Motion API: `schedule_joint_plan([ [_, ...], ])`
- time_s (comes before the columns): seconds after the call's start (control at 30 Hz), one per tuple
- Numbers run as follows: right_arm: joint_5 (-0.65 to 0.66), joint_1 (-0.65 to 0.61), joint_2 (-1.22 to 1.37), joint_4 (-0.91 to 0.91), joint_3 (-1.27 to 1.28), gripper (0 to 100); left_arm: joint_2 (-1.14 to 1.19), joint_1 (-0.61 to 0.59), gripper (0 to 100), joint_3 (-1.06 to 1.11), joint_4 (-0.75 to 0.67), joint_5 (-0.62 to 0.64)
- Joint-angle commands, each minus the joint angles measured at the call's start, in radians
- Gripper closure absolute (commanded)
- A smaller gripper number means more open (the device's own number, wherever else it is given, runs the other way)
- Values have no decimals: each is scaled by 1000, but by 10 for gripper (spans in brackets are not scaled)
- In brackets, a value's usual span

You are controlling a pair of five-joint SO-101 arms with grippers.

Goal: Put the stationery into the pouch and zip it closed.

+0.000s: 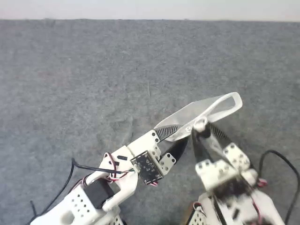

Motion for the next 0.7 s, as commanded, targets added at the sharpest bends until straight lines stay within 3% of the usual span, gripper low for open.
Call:
schedule_joint_plan([
  [0.0, -40, 91, 5, -168, 97, 992, -17, -31, 991, 2, -28, 11],
  [0.2, -115, 209, 5, -243, 123, 992, -17, -104, 991, 2, -28, 11],
  [0.37, -110, 220, 7, -245, 123, 992, -17, -92, 991, -10, 28, -52],
  [0.67, -115, 303, 7, -398, 221, 992, -17, -94, 991, -13, 35, -55],
])
